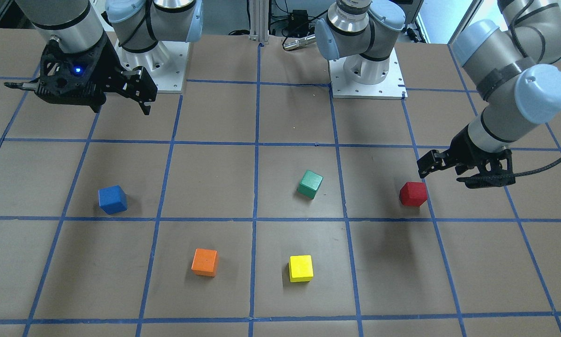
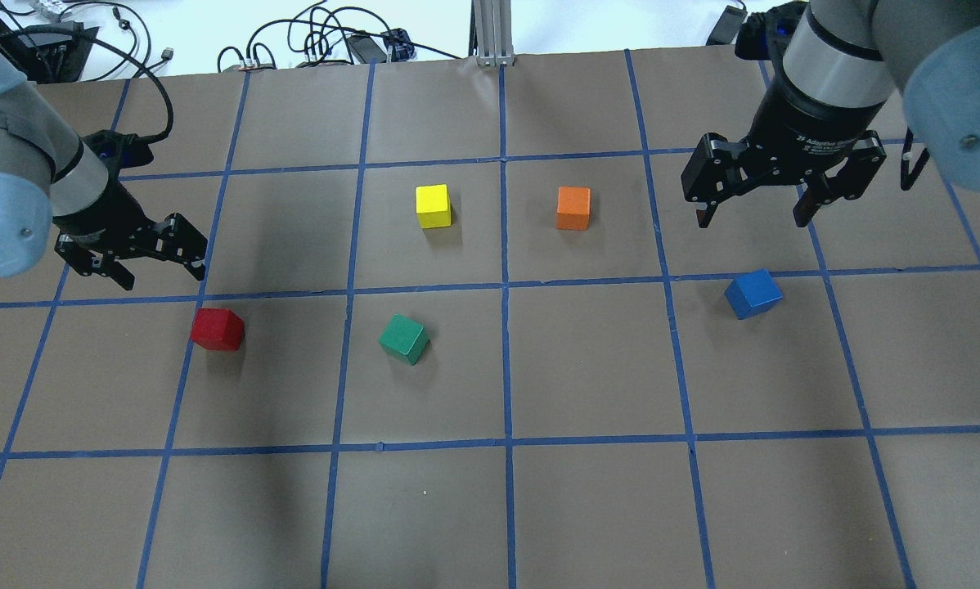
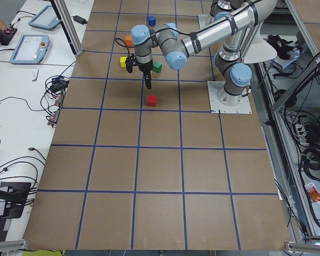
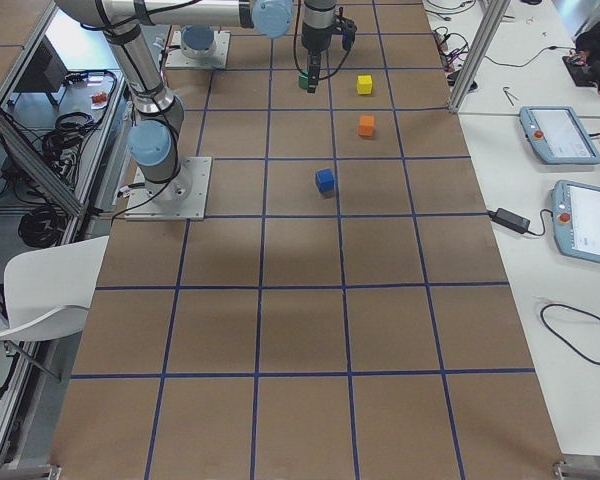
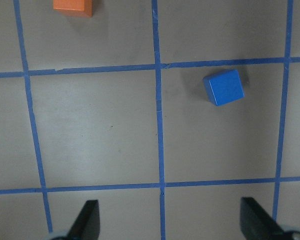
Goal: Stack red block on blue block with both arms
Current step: 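Move the left gripper down toward the red cube, then close the left gripper on the red cube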
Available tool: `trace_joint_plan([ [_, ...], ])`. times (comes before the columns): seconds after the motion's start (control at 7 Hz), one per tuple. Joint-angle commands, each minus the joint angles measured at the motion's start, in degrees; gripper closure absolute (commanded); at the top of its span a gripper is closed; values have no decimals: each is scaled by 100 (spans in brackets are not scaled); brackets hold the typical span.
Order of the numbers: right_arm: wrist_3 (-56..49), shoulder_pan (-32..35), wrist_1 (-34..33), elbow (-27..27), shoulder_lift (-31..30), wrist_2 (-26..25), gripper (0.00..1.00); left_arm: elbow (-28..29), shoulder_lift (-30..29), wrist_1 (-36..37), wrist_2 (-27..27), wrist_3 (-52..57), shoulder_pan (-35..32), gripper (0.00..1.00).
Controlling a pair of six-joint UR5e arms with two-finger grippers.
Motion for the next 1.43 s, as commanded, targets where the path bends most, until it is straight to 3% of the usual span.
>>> trace_joint_plan([
  [0.0,0,-5,7,0,0,-1,0,-747,-441,1198,14,687,134,0],
  [0.57,0,-5,7,0,0,-10,0,-759,-934,1607,31,1014,72,0],
  [0.71,0,3,7,0,0,-1,0,-750,-961,1634,23,1031,81,10],
  [1.14,-9,4,-2,0,0,-1,0,-759,-944,1529,22,944,46,85],
  [1.29,-9,4,-2,0,0,-1,0,-750,-761,1494,31,909,-7,90],
])
